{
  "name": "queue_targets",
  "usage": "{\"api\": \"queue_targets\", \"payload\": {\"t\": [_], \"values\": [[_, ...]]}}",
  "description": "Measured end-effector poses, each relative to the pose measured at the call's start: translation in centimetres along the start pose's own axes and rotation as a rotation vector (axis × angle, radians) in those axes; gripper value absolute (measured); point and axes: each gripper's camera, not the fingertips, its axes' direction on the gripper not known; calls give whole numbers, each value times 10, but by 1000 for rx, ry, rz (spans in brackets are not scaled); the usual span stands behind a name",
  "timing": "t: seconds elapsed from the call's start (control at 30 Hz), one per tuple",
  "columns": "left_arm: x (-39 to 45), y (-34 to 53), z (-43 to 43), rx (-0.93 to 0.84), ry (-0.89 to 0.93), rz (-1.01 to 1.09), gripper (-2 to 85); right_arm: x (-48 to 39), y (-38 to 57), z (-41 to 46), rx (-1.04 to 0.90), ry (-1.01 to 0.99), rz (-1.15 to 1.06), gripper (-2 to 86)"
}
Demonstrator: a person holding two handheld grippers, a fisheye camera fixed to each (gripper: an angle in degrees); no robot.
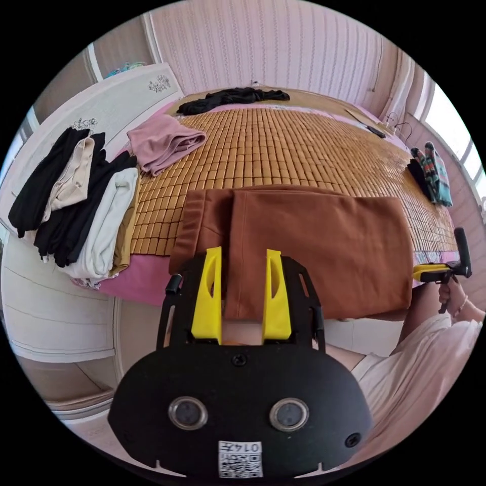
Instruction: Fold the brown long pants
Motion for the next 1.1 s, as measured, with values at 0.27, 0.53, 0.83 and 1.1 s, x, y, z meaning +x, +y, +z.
{"api": "queue_targets", "payload": {"t": [0.27,0.53,0.83,1.1], "values": [[-3,-14,47,-196,-52,13,125,16,-5,-46,72,-323,13,25],[69,5,21,-108,361,199,113,64,48,-158,273,59,245,13],[69,6,33,-155,445,105,126,-53,-17,-119,225,168,-148,24],[47,4,50,-192,480,49,121,-239,-141,41,-139,569,-796,131]]}}
